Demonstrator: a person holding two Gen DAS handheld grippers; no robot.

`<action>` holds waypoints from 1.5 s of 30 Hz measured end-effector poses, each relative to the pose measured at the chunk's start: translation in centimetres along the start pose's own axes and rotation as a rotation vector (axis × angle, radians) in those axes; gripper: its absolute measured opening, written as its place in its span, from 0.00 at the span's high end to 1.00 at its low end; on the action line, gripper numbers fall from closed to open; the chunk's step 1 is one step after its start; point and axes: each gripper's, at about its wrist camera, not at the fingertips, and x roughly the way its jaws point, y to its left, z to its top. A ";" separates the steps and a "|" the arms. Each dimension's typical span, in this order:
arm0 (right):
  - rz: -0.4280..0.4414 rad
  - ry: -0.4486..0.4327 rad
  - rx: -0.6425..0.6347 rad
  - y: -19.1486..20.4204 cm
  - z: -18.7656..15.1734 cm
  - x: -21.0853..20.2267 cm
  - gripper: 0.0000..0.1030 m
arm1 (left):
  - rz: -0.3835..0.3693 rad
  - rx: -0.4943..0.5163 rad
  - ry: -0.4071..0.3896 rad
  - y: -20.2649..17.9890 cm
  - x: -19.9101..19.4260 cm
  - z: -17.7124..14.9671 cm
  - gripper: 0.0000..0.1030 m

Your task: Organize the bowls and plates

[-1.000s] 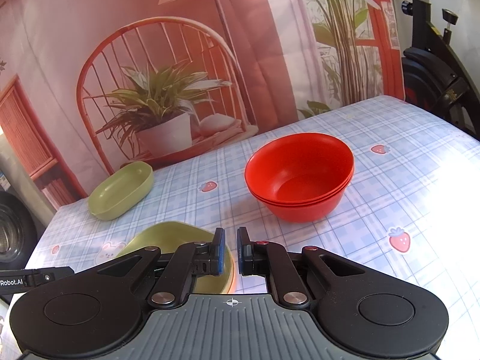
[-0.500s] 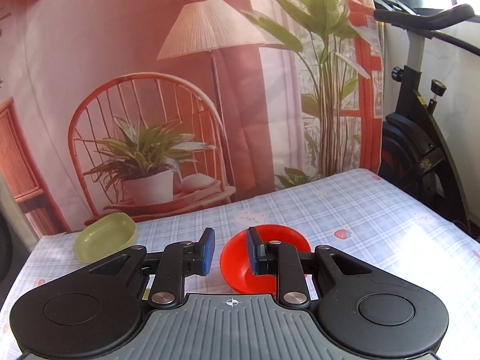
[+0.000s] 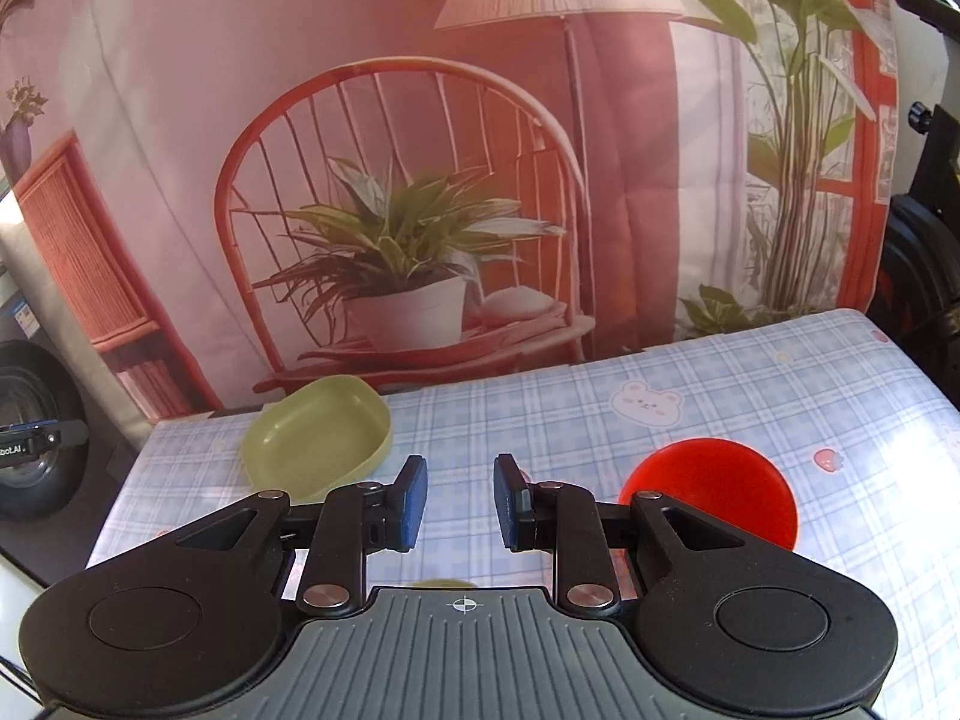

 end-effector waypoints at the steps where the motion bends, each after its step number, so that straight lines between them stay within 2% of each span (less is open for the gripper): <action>1: 0.004 0.004 -0.008 0.5 0.5 0.8 0.78 | -0.016 -0.003 0.004 0.0 1.2 0.0 0.51; 6: 0.039 0.040 -0.033 3.1 3.0 5.6 0.78 | -0.094 -0.028 0.037 -0.3 6.9 -0.4 0.51; 10: 0.082 0.106 -0.003 4.6 4.5 10.9 0.78 | -0.115 -0.058 0.088 0.0 11.7 -1.1 0.51; 12: 0.094 0.140 0.038 4.7 4.7 13.4 0.78 | -0.103 -0.087 0.119 0.4 13.9 -1.2 0.51; 16: 0.068 0.248 0.103 4.8 4.5 18.7 0.77 | -0.164 -0.186 0.193 1.7 18.1 -0.8 0.50; 20: 0.046 0.305 0.142 4.2 3.8 21.4 0.78 | -0.221 -0.164 0.211 0.8 19.9 -1.3 0.50; 21: 0.049 0.309 0.138 4.2 3.7 21.7 0.80 | -0.223 -0.153 0.225 0.3 20.5 -1.6 0.50; 23: 0.029 0.344 0.111 4.2 3.2 22.7 0.85 | -0.210 -0.122 0.201 -0.5 20.6 -2.1 0.51; 24: 0.014 0.347 0.116 4.1 2.9 22.7 0.94 | -0.196 -0.107 0.199 -0.9 20.6 -2.2 0.54; 25: 0.028 0.358 0.128 4.1 2.6 22.7 0.95 | -0.182 -0.103 0.199 -1.2 20.6 -2.1 0.82; 26: 0.023 0.361 0.118 4.2 2.5 22.5 0.94 | -0.199 -0.124 0.212 -1.2 20.5 -2.2 0.93; 30: 0.039 0.342 0.095 4.9 2.4 20.8 0.95 | -0.188 -0.182 0.199 -0.9 18.4 -2.7 0.93; 35: 0.105 0.247 0.071 4.9 3.2 15.6 0.95 | -0.187 -0.205 0.164 -1.0 13.9 -3.4 0.92; 41: 0.157 0.116 0.067 4.0 2.5 4.9 0.95 | -0.135 -0.136 0.050 -4.6 3.1 -3.5 0.92; 45: 0.196 0.070 0.066 2.6 1.9 -2.1 0.95 | -0.133 -0.141 0.053 -7.1 -3.5 -4.0 0.92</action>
